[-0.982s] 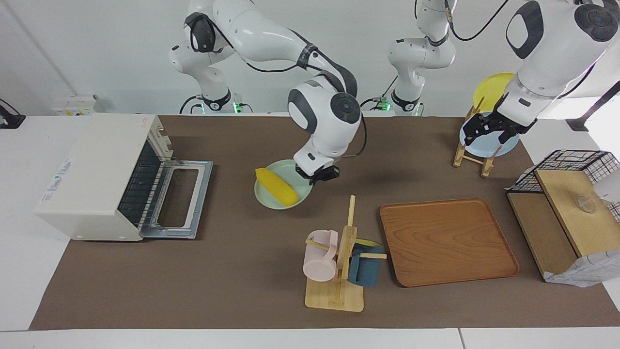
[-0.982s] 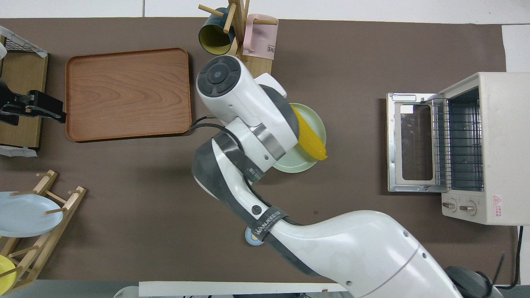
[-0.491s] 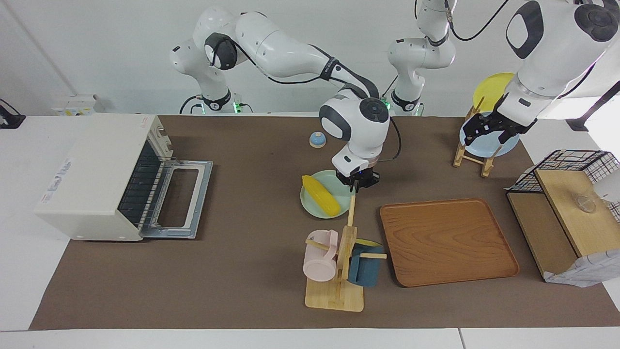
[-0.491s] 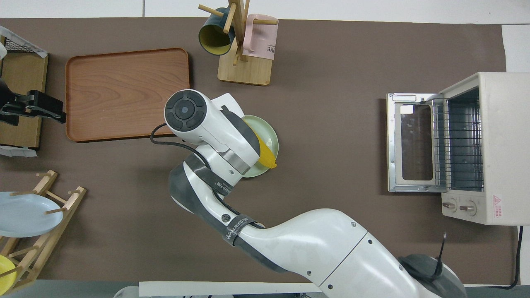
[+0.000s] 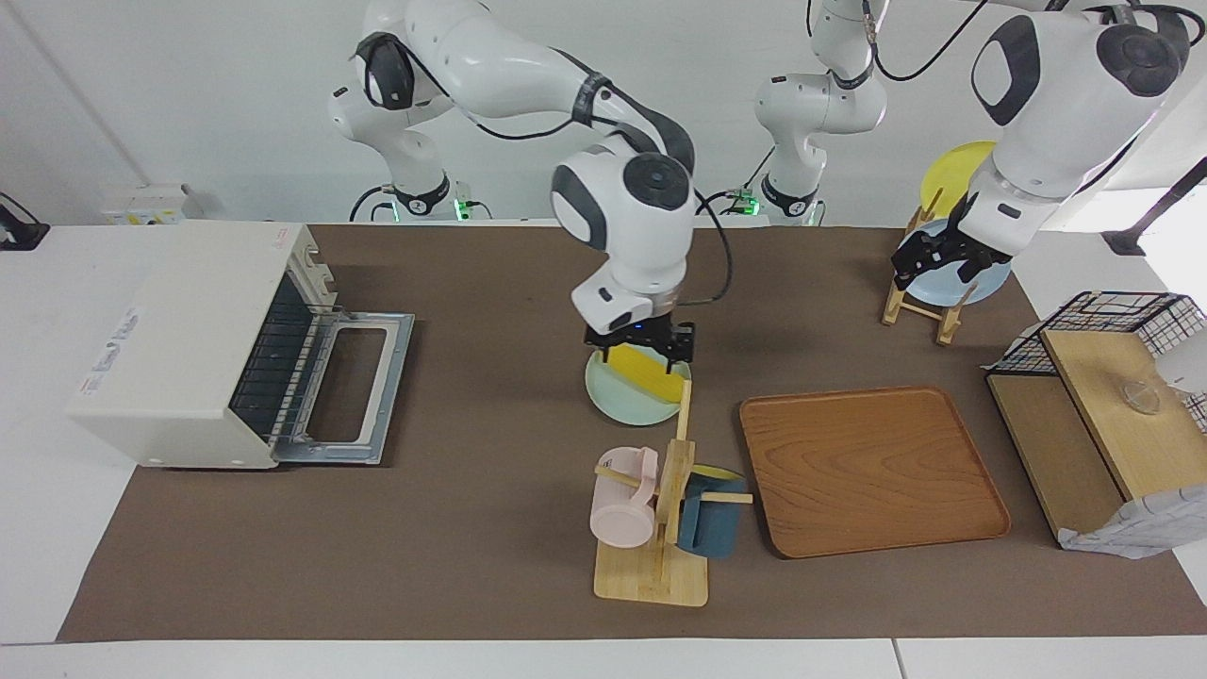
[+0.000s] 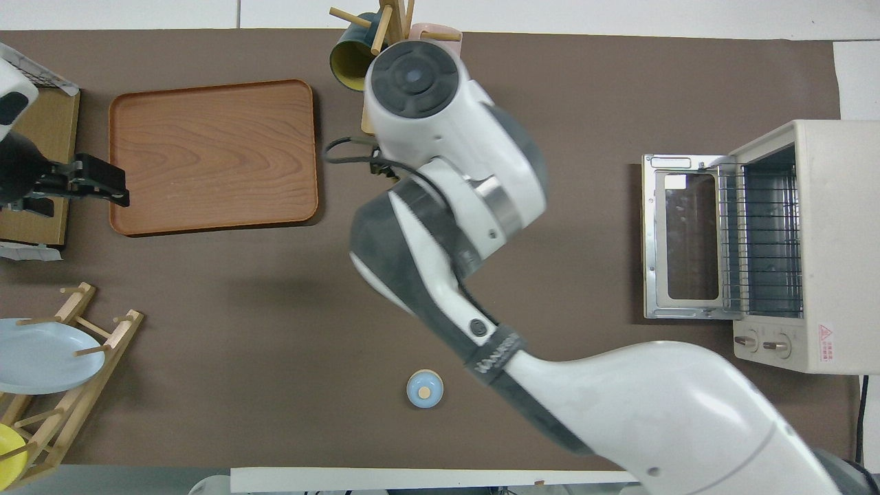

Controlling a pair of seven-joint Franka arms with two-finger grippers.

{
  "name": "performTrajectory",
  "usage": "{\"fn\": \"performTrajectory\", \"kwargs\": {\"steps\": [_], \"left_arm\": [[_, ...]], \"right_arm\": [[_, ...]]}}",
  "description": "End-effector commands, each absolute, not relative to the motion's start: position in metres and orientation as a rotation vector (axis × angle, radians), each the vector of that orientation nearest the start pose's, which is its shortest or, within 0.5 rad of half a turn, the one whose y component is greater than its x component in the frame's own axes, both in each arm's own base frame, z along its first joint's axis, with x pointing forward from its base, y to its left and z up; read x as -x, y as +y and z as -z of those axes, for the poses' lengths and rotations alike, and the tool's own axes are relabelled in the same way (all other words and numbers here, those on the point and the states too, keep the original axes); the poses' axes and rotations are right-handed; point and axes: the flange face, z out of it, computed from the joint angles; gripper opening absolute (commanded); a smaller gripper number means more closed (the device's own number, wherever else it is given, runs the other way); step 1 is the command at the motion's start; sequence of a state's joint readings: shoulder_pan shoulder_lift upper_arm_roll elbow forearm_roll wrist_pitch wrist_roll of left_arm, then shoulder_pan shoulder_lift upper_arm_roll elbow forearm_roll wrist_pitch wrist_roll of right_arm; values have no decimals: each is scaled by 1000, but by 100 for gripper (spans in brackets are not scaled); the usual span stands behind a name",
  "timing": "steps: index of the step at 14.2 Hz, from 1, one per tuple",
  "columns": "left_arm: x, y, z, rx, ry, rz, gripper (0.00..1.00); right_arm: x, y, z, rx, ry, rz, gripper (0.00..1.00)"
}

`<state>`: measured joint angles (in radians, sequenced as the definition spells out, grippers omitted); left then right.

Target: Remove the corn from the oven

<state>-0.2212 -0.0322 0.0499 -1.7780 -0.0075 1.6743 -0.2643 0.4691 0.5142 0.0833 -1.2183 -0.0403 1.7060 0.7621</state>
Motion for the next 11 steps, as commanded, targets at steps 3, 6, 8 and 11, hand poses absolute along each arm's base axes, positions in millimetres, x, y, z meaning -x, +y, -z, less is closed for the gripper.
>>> {"fn": "performTrajectory", "kwargs": {"steps": [3,6,8,11], "left_arm": [[-468,-237,-453,3068,-707,-15,100],[-455,-338,-398,3011,-1118,69,100],[-451,-387,-378,3005,-1136,68,100],[-458,-425,-339,2974,-1174,59,100]], "right_arm": [[-586,216,-406,3163,162,-139,67],[-562,168,-353,3175,29,-160,6],[-564,154,-330,3251,-27,-207,0],[-566,142,-305,3329,-112,-247,0]]}}
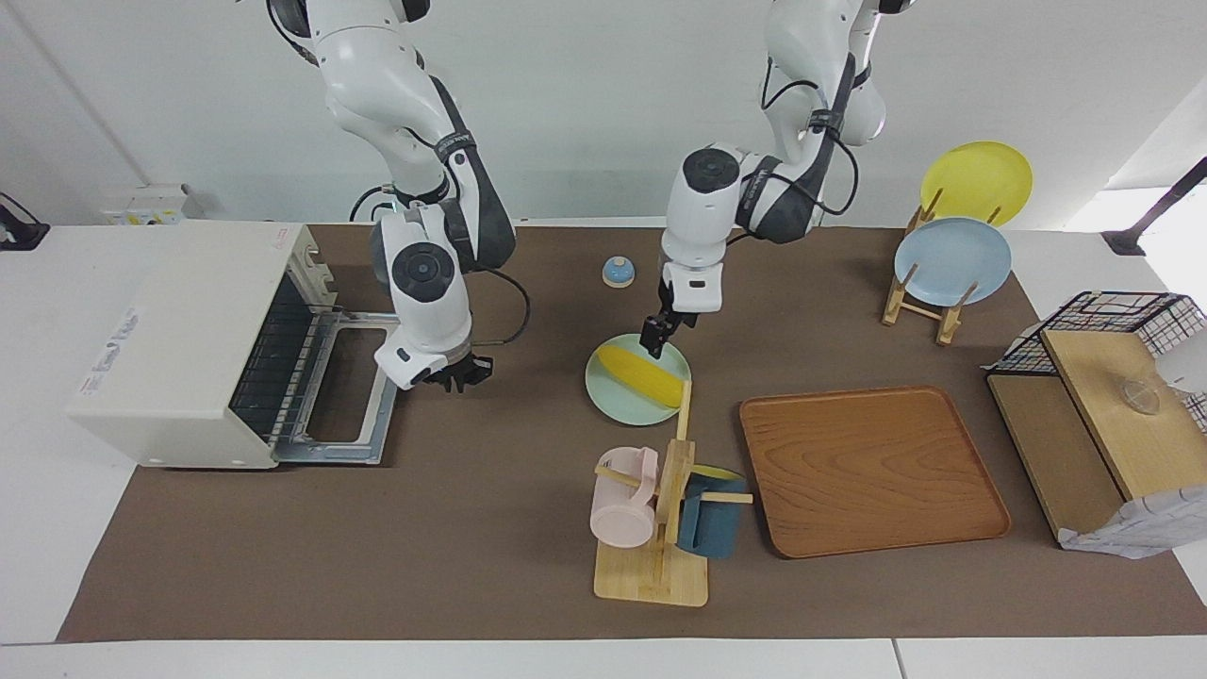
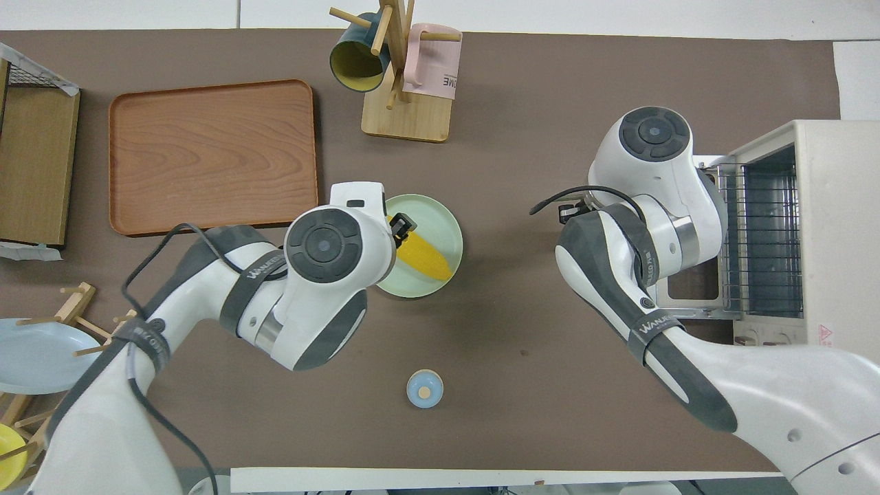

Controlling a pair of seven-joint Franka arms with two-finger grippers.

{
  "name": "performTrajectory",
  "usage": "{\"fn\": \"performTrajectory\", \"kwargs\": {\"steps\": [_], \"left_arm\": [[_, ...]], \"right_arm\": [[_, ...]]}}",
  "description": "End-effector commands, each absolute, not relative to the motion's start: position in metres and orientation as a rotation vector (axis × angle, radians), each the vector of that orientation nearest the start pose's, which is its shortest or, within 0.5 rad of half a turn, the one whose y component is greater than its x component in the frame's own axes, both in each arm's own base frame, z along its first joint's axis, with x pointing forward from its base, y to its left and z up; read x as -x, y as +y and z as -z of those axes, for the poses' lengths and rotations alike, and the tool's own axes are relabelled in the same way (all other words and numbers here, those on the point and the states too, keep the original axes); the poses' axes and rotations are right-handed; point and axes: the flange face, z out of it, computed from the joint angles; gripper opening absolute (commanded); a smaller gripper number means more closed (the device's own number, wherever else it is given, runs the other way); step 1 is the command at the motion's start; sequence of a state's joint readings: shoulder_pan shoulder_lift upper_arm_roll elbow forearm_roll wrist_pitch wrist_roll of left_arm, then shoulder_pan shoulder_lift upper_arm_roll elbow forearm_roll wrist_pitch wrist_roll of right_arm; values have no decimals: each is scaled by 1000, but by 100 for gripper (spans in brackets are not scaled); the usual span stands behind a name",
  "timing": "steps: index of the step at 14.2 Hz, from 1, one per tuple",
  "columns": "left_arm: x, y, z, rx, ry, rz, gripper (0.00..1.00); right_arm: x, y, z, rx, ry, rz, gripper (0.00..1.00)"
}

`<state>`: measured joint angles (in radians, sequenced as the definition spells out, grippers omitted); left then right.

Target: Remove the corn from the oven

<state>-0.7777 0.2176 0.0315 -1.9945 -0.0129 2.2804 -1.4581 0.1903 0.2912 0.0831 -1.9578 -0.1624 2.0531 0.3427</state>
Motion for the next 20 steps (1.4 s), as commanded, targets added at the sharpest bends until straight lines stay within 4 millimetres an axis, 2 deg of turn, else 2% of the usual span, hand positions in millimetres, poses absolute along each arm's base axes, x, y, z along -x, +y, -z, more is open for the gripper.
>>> {"fn": "performTrajectory", "kwargs": {"steps": [1,2,4,6,7,8,9,11,12,13,15,16,17,18,19,20], "left_arm": [[-458,-430,-330,2996,-1131,88,100],[-459,-430,-322,3009,-1038,126,99],[-461,-431,-313,3039,-862,149,98],[-459,-431,-304,3035,-823,139,86],[-459,-431,-304,3035,-811,136,58],[-455,-436,-304,3039,-791,137,26],[-455,-439,-309,3043,-792,140,12],[-460,-447,-327,3031,-784,133,6],[-466,-444,-334,3017,-777,126,5],[-472,-434,-347,3032,-670,119,5],[-489,-386,-385,3014,-583,70,3],[-503,-357,-393,3006,-570,50,2],[-524,-326,-392,3011,-537,43,0],[-551,-284,-390,3035,-461,42,0],[-574,-250,-387,3068,-357,65,0],[-592,-227,-380,3090,-261,105,0]], "right_arm": [[-567,130,-303,3358,-122,-250,0],[-565,120,-298,3362,-106,-263,0],[-560,114,-289,3370,-130,-291,0],[-559,111,-288,3398,-172,-294,0],[-560,105,-287,3413,-181,-297,0],[-560,100,-286,3423,-190,-306,0],[-560,98,-286,3434,-244,-321,0],[-562,88,-292,3478,-362,-381,0],[-567,84,-302,3484,-418,-407,0],[-574,78,-314,3486,-435,-435,0],[-585,61,-337,3467,-509,-469,0],[-587,49,-351,3460,-526,-475,0],[-586,34,-370,3454,-521,-472,0],[-584,20,-387,3445,-532,-454,0],[-582,9,-399,3437,-541,-451,0],[-579,1,-408,3427,-550,-447,0]]}}
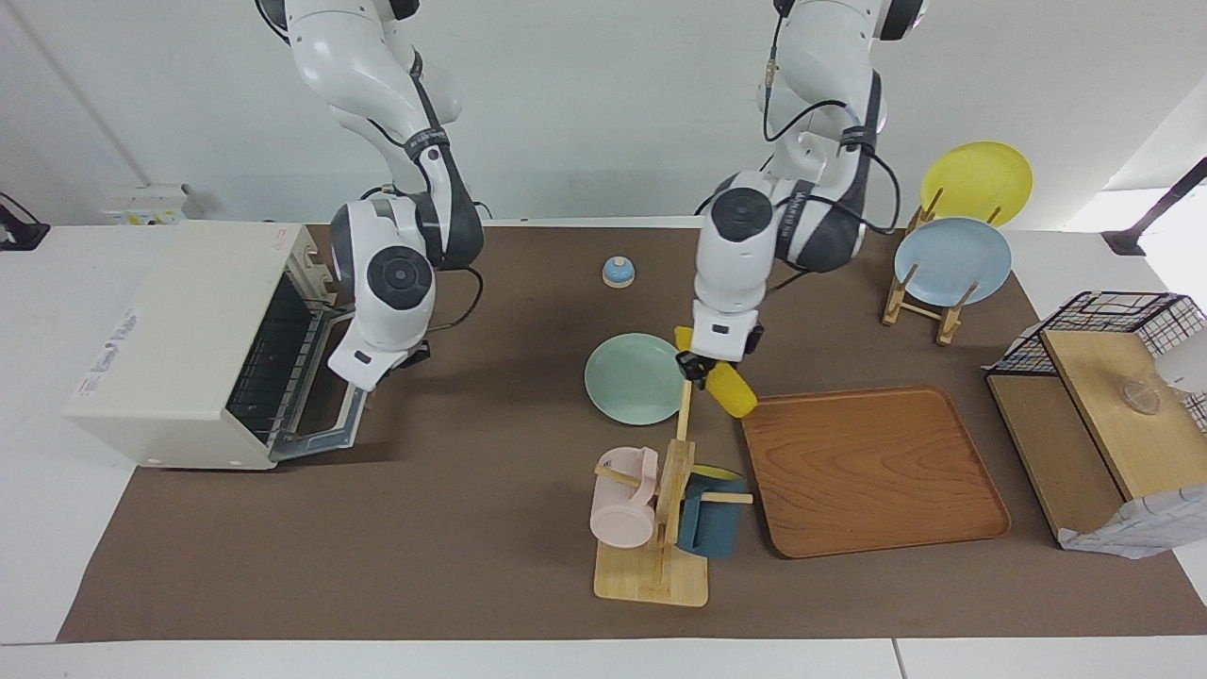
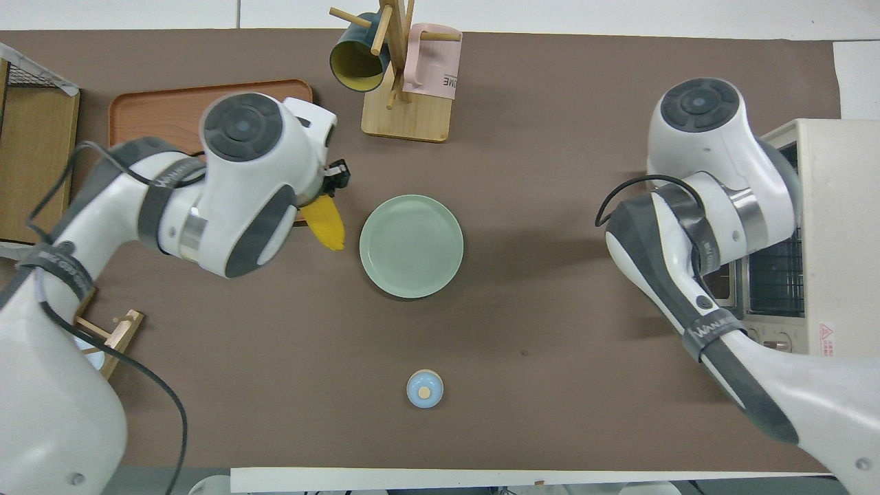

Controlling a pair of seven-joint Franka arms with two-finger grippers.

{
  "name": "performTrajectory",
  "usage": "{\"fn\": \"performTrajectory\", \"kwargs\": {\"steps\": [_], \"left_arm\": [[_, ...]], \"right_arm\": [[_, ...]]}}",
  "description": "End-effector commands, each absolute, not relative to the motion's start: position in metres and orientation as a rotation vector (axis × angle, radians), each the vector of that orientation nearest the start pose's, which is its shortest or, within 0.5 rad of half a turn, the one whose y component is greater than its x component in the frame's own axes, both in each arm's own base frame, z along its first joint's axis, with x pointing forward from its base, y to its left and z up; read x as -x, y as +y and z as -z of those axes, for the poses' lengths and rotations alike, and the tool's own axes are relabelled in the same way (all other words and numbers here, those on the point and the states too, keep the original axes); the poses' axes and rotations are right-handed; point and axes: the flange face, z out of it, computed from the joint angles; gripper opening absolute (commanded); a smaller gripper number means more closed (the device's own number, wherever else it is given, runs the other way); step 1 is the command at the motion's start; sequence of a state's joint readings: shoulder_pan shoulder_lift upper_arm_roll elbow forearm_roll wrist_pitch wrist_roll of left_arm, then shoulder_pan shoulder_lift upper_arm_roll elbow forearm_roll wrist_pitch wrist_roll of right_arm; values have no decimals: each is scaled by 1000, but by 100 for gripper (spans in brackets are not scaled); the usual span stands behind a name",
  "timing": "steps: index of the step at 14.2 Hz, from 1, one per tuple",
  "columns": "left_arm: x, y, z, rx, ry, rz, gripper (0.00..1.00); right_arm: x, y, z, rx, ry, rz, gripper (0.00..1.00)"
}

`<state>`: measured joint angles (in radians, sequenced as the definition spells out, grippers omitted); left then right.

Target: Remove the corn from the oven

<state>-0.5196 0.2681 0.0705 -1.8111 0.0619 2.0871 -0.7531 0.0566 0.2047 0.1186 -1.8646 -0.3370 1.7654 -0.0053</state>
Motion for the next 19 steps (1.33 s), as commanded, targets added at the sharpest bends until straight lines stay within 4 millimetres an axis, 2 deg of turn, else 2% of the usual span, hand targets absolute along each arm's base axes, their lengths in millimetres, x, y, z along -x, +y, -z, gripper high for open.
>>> {"fn": "performTrajectory", "kwargs": {"steps": [1,2,4,5,6,7,8,9,10,11,12,13,15,17,18,19], "left_arm": [[-605,-209,-374,3094,-163,155,0],[-621,-192,-372,3097,-100,206,0],[-664,-148,-342,3082,-35,250,0],[-680,-139,-329,3079,11,296,0],[-691,-130,-315,3080,17,367,1],[-691,-129,-313,3080,21,383,9],[-690,-128,-310,3079,20,360,19],[-689,-127,-308,3079,25,350,28],[-688,-131,-308,3079,31,337,41],[-683,-135,-306,3076,31,282,63],[-681,-135,-308,3072,27,231,99],[-678,-134,-317,3071,24,212,100],[-675,-127,-350,3073,12,224,100],[-668,-120,-388,3077,-16,240,100],[-664,-116,-400,3074,-19,231,100],[-655,-110,-420,3073,-34,186,100]], "right_arm": [[-577,-7,-417,3411,-548,-439,1],[-575,-17,-425,3400,-542,-431,3],[-570,-27,-437,3376,-503,-419,6],[-567,-31,-445,3366,-467,-397,18],[-566,-34,-453,3353,-435,-368,49],[-565,-35,-466,3328,-389,-322,93],[-559,-41,-480,3304,-336,-292,100],[-552,-48,-492,3282,-284,-274,100],[-549,-48,-504,3260,-254,-238,100],[-545,-45,-524,3231,-224,-179,100],[-545,-40,-553,3194,-191,-131,100],[-545,-38,-579,3171,-163,-129,100],[-541,-38,-624,3149,-79,-104,100],[-530,-49,-660,3147,-33,-113,100],[-523,-53,-678,3146,-18,-113,100],[-522,-56,-680,3157,5,-115,100]]}}
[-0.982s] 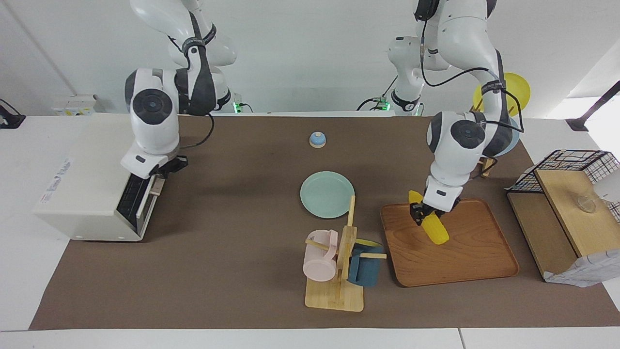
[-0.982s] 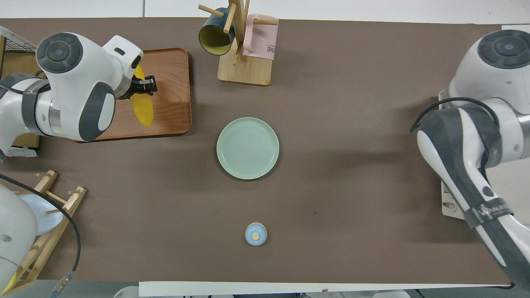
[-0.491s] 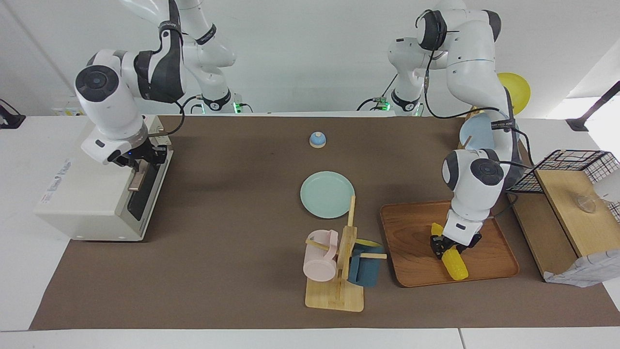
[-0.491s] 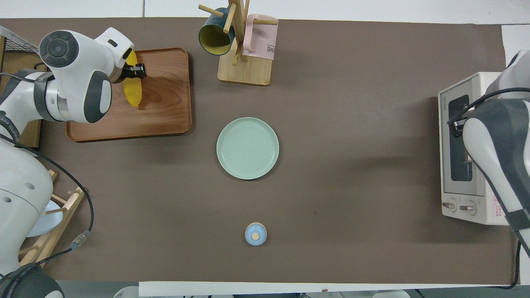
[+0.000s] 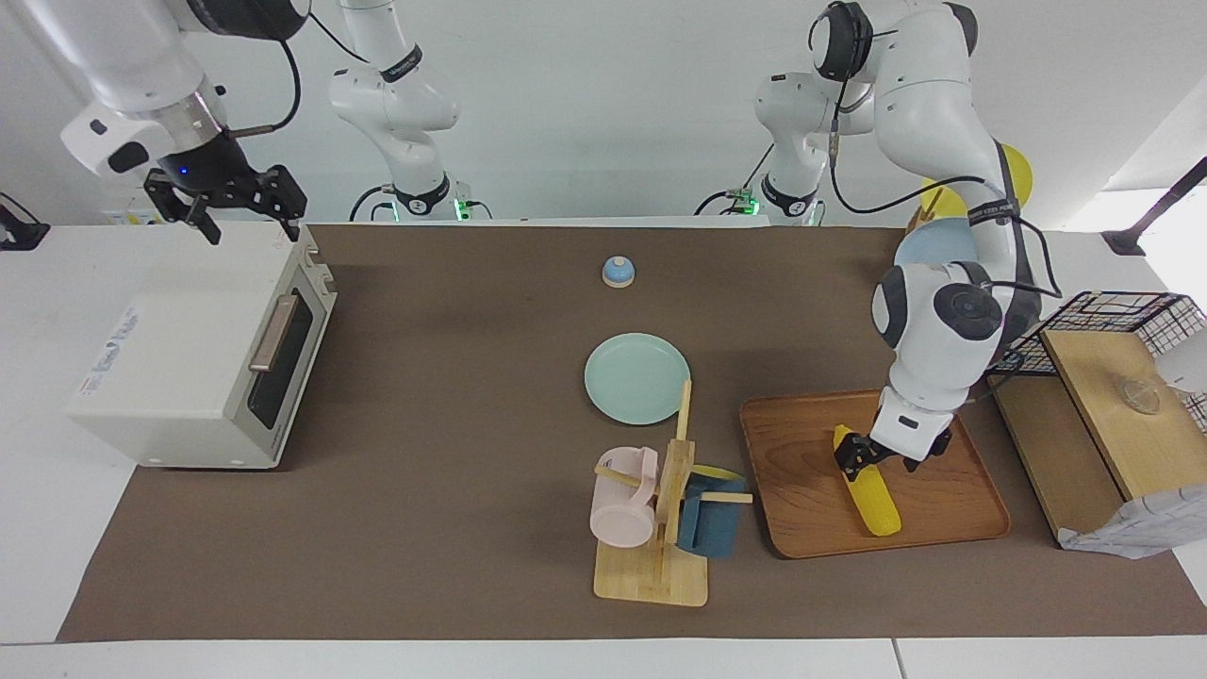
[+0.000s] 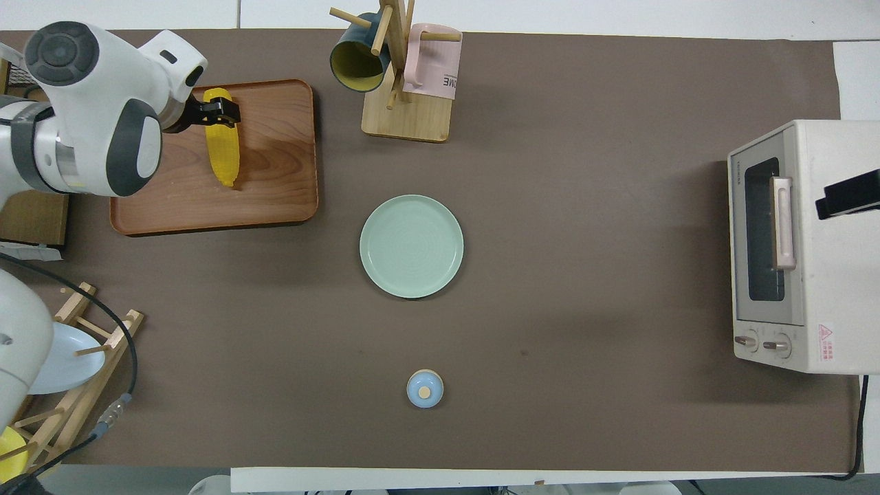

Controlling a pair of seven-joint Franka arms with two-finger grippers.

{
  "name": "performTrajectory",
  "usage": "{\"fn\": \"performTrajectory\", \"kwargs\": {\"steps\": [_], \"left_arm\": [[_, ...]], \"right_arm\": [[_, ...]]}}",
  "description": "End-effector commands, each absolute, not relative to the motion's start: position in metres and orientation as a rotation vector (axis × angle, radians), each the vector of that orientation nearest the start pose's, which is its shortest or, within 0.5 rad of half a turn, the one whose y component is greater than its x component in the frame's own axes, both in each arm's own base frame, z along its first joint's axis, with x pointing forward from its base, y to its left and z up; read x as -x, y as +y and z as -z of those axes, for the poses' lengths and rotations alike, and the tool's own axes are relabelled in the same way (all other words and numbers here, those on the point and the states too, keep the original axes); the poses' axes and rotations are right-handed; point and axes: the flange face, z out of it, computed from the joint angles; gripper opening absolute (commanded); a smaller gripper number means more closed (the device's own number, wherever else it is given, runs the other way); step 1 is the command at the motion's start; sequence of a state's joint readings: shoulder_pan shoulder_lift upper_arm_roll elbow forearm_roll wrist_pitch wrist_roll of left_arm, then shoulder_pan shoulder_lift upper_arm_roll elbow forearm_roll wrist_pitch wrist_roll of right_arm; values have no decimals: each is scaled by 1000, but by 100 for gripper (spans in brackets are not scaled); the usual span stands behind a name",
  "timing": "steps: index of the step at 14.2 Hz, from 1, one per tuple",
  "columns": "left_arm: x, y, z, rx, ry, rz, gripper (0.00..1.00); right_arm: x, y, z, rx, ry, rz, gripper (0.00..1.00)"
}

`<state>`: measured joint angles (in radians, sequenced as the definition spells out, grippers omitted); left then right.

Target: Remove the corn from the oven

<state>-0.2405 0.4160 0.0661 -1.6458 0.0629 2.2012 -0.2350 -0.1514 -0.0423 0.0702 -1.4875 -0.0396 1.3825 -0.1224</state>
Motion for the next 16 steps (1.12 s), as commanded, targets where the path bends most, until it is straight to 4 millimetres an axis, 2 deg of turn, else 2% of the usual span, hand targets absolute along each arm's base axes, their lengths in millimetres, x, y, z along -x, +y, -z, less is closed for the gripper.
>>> {"fn": "performTrajectory", "kwargs": {"steps": [1,2,4,5,7,9,12,16], "left_arm": [[-643,-95,-438,3063,-57,95,100],[-629,-88,-467,3060,-52,54,100],[-593,-54,-515,3057,21,-116,100],[-573,-43,-541,3059,58,-161,100],[-550,-27,-574,3066,84,-182,100],[-549,-20,-587,3071,141,-155,100],[-549,-32,-591,3069,171,-147,100],[-548,-33,-593,3067,180,-147,100]], "right_arm": [[-519,-54,-674,3159,28,-151,100],[-518,-53,-673,3158,36,-176,100],[-518,-46,-674,3160,17,-171,100],[-518,-47,-674,3161,18,-171,100],[-516,-51,-675,3160,32,-176,100],[-514,-51,-676,3163,31,-177,100],[-513,-50,-675,3177,27,-184,100],[-513,-54,-673,3177,40,-197,100]]}}
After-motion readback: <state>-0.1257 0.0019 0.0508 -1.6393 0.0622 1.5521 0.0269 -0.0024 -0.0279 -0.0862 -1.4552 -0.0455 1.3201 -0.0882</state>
